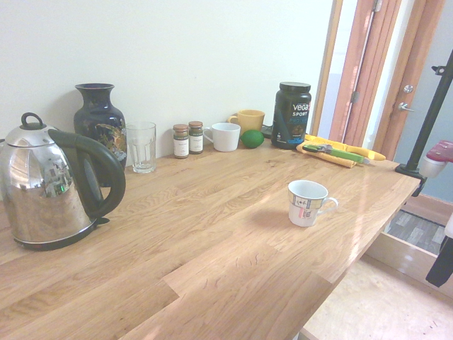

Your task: Put mug in the drawer

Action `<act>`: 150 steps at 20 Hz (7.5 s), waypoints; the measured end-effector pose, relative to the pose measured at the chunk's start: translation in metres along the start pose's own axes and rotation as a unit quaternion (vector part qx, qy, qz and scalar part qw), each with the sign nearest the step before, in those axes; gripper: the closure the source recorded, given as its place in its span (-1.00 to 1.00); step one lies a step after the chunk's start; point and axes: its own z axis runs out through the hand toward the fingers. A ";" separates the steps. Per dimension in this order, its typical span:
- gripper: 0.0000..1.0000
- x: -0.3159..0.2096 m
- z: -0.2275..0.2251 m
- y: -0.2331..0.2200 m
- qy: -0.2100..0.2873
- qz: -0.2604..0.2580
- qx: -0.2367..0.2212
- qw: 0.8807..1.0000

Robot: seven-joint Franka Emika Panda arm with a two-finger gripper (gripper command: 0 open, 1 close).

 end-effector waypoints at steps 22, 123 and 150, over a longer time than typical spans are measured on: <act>-1.00 0.099 -0.049 -0.122 0.013 0.020 -0.003 1.000; 1.00 0.060 0.002 0.026 -0.033 -0.002 -0.033 0.999; -1.00 0.030 0.232 0.083 -0.019 0.017 -0.046 0.999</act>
